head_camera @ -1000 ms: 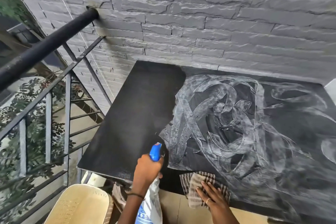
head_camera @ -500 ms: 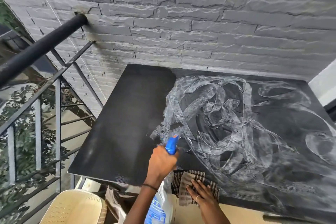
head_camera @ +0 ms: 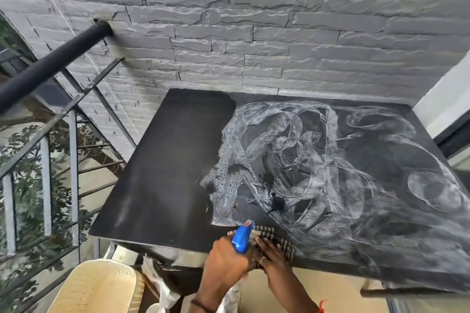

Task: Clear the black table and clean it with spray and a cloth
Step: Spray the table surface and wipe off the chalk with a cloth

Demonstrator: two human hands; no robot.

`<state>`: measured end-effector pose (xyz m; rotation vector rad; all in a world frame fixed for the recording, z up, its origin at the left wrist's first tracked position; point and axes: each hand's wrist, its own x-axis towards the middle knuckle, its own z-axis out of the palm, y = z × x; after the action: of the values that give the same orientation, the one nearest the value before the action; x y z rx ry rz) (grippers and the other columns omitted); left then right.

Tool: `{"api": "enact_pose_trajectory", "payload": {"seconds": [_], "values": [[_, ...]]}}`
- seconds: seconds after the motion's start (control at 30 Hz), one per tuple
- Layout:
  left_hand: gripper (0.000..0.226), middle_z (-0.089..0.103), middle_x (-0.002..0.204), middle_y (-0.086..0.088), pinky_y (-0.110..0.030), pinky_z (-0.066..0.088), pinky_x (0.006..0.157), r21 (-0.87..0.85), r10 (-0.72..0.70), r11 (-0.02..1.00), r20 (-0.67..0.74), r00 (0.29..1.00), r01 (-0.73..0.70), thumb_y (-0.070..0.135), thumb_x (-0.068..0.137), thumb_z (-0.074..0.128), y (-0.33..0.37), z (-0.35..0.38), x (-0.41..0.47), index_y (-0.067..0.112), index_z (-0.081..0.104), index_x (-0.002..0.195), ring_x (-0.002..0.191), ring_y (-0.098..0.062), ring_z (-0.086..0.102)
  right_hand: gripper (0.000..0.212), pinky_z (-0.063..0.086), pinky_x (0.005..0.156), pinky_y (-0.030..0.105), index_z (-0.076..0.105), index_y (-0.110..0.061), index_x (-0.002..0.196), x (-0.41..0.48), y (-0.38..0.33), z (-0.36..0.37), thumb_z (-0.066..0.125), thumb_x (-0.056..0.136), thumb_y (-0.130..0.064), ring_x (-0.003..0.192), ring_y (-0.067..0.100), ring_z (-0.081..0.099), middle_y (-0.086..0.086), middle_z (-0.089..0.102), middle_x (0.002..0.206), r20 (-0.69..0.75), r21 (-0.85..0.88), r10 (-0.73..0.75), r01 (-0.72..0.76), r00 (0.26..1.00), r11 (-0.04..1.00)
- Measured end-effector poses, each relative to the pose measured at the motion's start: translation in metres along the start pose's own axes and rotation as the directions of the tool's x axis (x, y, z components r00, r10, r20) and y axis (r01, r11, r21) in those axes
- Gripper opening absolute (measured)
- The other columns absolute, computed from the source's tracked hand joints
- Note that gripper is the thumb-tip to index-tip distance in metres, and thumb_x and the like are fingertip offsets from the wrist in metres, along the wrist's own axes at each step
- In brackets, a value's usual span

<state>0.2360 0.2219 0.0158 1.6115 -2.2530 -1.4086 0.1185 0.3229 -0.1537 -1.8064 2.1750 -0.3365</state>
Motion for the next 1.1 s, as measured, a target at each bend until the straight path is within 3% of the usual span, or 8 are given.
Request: {"api": "enact_pose_trajectory", "payload": {"seconds": [0.1,0.23,0.4,0.53,0.7,0.93,1.03,1.1], "values": [[0.033,0.052,0.034,0.008,-0.011,0.036,0.042,-0.026,-0.077,0.997,-0.075,0.994,0.076,0.032,0.084,0.062,-0.022,-0.013,-0.010,0.018,0.047,0.059,0.040,0.003,0.055,0.141,0.009,0.110,0.022,0.019,-0.039,0.146,-0.002,-0.001,0.003,0.084,0.027,0.002,0.120,0.015,0.041,-0.004,0.054,0.132,0.045,0.030,0.075,-0.076,0.996,0.997],[0.028,0.065,0.066,-0.009,-0.034,0.045,0.064,-0.114,-0.190,0.978,-0.152,0.970,0.174,0.031,0.082,0.067,-0.053,-0.025,-0.013,0.011,0.057,0.064,0.074,-0.032,0.064,0.149,0.003,0.111,0.020,-0.001,-0.039,0.146,-0.007,-0.002,0.003,0.081,0.031,0.006,0.125,0.014,0.037,-0.005,0.056,0.133,0.089,0.033,0.094,-0.097,0.992,0.995],[0.029,0.069,0.064,-0.013,-0.037,0.052,0.068,-0.152,-0.253,0.961,-0.145,0.957,0.231,0.034,0.075,0.065,-0.074,-0.031,-0.009,0.006,0.064,0.070,0.068,-0.030,0.067,0.120,0.006,0.110,0.015,0.013,-0.040,0.146,-0.020,0.006,-0.011,0.063,0.049,0.011,0.127,0.012,0.035,-0.002,0.048,0.140,0.080,0.092,0.055,-0.062,0.995,0.994],[0.026,0.069,0.065,-0.012,-0.035,0.051,0.064,-0.202,-0.273,0.951,-0.188,0.944,0.234,0.030,0.079,0.068,-0.084,-0.035,-0.004,0.004,0.066,0.075,0.061,-0.026,0.067,0.084,-0.008,0.107,0.010,0.013,-0.032,0.144,-0.013,0.030,-0.046,0.044,0.082,0.015,0.137,0.003,0.003,-0.011,0.003,0.151,-0.055,0.113,0.170,-0.163,0.984,0.980],[0.032,0.068,0.060,-0.013,-0.032,0.048,0.057,-0.223,-0.262,0.949,-0.176,0.949,0.221,0.033,0.081,0.067,-0.083,-0.035,0.000,0.002,0.066,0.076,0.057,-0.025,0.065,0.062,-0.002,0.110,0.013,0.039,-0.014,0.141,0.059,0.027,-0.076,0.048,0.085,0.010,0.142,0.020,0.024,0.005,0.026,0.153,-0.117,0.117,0.203,-0.190,0.972,0.975],[0.030,0.067,0.058,-0.021,-0.039,0.051,0.061,-0.249,-0.224,0.953,-0.201,0.954,0.171,0.026,0.080,0.066,-0.062,-0.045,0.012,-0.004,0.065,0.074,0.054,-0.030,0.063,0.069,0.004,0.118,0.034,0.029,-0.017,0.147,0.081,-0.046,-0.048,0.038,0.086,0.013,0.144,0.024,0.012,0.005,0.016,0.157,-0.012,0.046,0.062,-0.062,0.998,0.997],[0.031,0.065,0.059,-0.021,-0.036,0.047,0.056,-0.259,-0.220,0.953,-0.237,0.946,0.156,0.024,0.080,0.067,-0.054,-0.051,0.020,-0.006,0.065,0.074,0.052,-0.025,0.056,0.073,0.029,0.111,0.031,0.051,-0.022,0.134,0.054,-0.041,-0.028,0.066,0.066,0.000,0.129,0.021,0.047,0.003,0.048,0.141,0.003,0.017,-0.057,0.057,0.998,0.998],[0.030,0.063,0.057,-0.017,-0.035,0.045,0.056,-0.268,-0.227,0.950,-0.246,0.942,0.159,0.023,0.079,0.067,-0.049,-0.056,0.025,-0.006,0.065,0.074,0.052,-0.025,0.055,0.068,0.028,0.109,0.028,0.055,-0.028,0.125,0.034,-0.019,-0.019,0.056,0.060,-0.005,0.115,0.018,0.058,-0.002,0.061,0.127,0.053,0.002,-0.106,0.106,0.993,0.994]]}}
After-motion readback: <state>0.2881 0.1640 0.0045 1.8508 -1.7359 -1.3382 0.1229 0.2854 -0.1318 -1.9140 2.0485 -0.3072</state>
